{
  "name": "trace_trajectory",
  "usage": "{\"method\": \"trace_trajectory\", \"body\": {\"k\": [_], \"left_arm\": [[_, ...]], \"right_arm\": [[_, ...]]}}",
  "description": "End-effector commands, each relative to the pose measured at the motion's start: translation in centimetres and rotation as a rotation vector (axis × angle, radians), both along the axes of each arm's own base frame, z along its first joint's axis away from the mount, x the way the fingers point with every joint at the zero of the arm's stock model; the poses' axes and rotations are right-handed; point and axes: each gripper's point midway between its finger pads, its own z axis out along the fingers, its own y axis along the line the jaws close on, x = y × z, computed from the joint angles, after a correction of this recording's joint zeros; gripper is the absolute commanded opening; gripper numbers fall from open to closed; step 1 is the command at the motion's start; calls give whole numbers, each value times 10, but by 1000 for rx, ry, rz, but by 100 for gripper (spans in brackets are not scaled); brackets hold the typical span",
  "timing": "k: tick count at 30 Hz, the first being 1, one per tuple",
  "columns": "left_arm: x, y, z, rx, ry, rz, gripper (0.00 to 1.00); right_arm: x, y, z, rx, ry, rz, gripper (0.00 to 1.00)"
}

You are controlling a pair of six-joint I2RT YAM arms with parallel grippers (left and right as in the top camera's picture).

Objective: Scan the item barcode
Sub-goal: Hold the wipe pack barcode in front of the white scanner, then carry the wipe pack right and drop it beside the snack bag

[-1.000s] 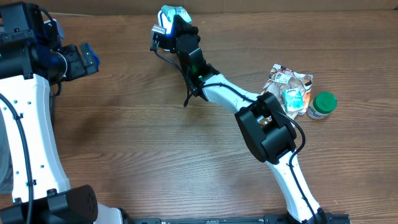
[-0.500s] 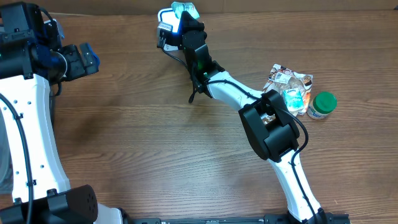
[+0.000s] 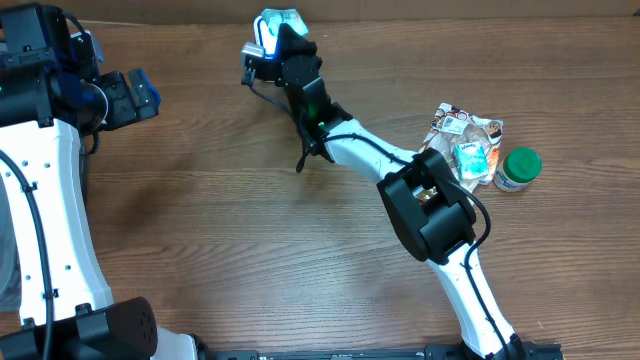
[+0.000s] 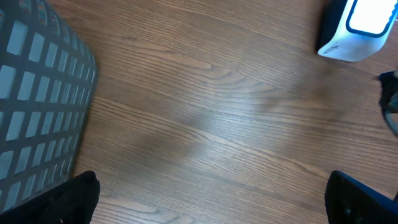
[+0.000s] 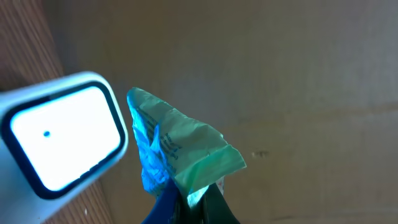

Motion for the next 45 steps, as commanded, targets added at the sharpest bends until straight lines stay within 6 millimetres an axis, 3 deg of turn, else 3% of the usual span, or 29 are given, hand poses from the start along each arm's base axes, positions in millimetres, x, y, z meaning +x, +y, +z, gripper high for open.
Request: {"method": "trace_trajectory", "body": {"k": [1, 8, 12, 17, 20, 22, 27, 30, 32, 38, 45], "left_arm": [[1, -2, 9, 16, -24, -25, 100], [1, -2, 9, 16, -23, -25, 99], [1, -2, 9, 16, -23, -25, 100], [1, -2, 9, 16, -23, -25, 100], [1, -2, 9, 16, -23, -25, 99], [1, -2, 9, 16, -23, -25, 99], [1, -2, 9, 16, -23, -25, 100], [1, -2, 9, 16, -23, -25, 100], [1, -2, 9, 16, -23, -25, 99], [1, -2, 9, 16, -23, -25, 100], [1, -2, 9, 16, -23, -25, 100]], "right_arm": [[-5, 1, 47, 47, -68, -17, 4], [-20, -14, 86, 40, 15, -40, 4], [-41, -29, 135, 276, 85, -58, 4], [-84, -61, 201, 560, 174, -90, 4], [-126, -93, 224, 855, 321, -173, 4], [-149, -115, 224, 1020, 414, -258, 4], [-202, -160, 187, 1226, 686, -497, 4], [-225, -179, 149, 1257, 867, -662, 4], [-237, -197, 112, 1242, 989, -803, 4], [-247, -227, 33, 1214, 1149, -1005, 4], [-240, -261, -36, 1252, 1138, -1110, 4]]}}
